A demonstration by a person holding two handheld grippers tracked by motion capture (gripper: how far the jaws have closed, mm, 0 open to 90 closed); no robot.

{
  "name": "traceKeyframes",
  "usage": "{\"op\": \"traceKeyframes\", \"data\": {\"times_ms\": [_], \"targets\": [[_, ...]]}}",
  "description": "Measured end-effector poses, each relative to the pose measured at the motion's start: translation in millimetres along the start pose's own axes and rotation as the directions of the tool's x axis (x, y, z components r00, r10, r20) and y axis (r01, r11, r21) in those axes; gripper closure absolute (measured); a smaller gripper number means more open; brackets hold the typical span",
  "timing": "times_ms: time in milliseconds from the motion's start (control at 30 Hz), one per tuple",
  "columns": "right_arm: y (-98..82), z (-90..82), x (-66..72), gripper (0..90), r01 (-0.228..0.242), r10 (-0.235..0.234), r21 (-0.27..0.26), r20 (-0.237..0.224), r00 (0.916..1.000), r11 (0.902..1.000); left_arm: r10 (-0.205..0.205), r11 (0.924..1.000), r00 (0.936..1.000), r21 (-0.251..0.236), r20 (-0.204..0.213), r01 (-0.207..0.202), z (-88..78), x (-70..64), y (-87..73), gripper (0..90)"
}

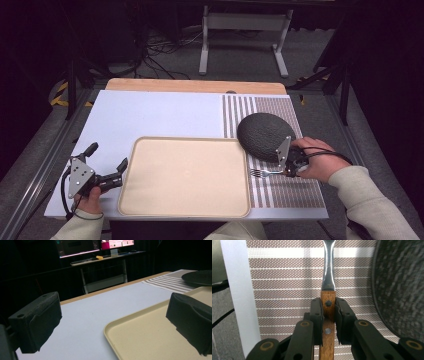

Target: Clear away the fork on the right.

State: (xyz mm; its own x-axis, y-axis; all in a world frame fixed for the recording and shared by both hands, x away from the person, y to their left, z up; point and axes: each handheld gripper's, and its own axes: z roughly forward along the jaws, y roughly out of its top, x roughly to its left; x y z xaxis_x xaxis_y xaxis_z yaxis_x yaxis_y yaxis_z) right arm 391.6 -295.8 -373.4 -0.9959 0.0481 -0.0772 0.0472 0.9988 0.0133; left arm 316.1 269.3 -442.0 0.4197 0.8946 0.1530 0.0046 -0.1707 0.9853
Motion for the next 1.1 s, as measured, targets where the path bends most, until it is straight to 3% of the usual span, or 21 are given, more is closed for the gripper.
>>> {"op": "traceKeyframes", "data": {"times_ms": [67,200,500,800,900,933,967,1033,1067,1100], "targets": [[0.2,-4.1,-1.0,77.6,0.005,-0.004,-0.012,0.008,1.0,0.9999,-0.002,1.0,1.0,-0.002,0.001,0.002,0.2,-0.3,-0.1,0.5],[0.9,-13.0,-1.0,77.6,-0.037,0.038,-0.031,0.019,0.9991,0.9988,-0.002,1.0,1.0,0.0,0.0,0.002,0.1,-0.4,-0.1,0.6],[5.6,-29.7,-3.7,77.6,-0.046,0.049,-0.073,0.044,0.9978,0.9963,-0.002,1.0,1.0,0.0,-0.002,0.002,0.0,0.0,0.0,0.5],[15.9,-36.0,-3.5,77.6,-0.125,0.13,-0.132,0.028,0.9912,0.9834,-0.003,1.0,1.0,-0.002,-0.003,0.003,-0.2,0.0,-0.1,0.4],[21.5,-37.4,-2.8,77.6,-0.161,0.166,-0.153,0.018,0.986,0.975,-0.002,1.0,1.0,-0.002,-0.004,0.002,-0.2,0.0,-0.1,0.4],[23.3,-38.0,-2.8,77.6,-0.187,0.191,-0.167,0.008,0.9816,0.9682,-0.002,1.0,1.0,-0.002,-0.004,0.002,-0.2,0.1,-0.2,0.4],[26.1,-39.1,-2.3,77.6,-0.251,0.255,-0.193,-0.008,0.967,0.9484,-0.002,1.0,1.0,-0.002,-0.005,0.002,-0.2,0.2,-0.1,0.4],[29.9,-39.8,-2.7,77.6,-0.284,0.286,-0.197,-0.016,0.958,0.9384,-0.002,1.0,1.0,-0.002,-0.006,0.002,-0.3,0.2,-0.1,0.4],[29.9,-39.8,-2.7,77.6,-0.284,0.286,-0.197,-0.016,0.958,0.9384,-0.002,1.0,1.0,-0.002,-0.006,0.002,-0.3,0.2,-0.1,0.4],[31.9,-40.2,-2.7,77.6,-0.31,0.311,-0.211,-0.028,0.9499,0.9271,-0.002,1.0,1.0,-0.001,-0.006,0.002,-0.3,0.3,-0.2,0.4]]}}
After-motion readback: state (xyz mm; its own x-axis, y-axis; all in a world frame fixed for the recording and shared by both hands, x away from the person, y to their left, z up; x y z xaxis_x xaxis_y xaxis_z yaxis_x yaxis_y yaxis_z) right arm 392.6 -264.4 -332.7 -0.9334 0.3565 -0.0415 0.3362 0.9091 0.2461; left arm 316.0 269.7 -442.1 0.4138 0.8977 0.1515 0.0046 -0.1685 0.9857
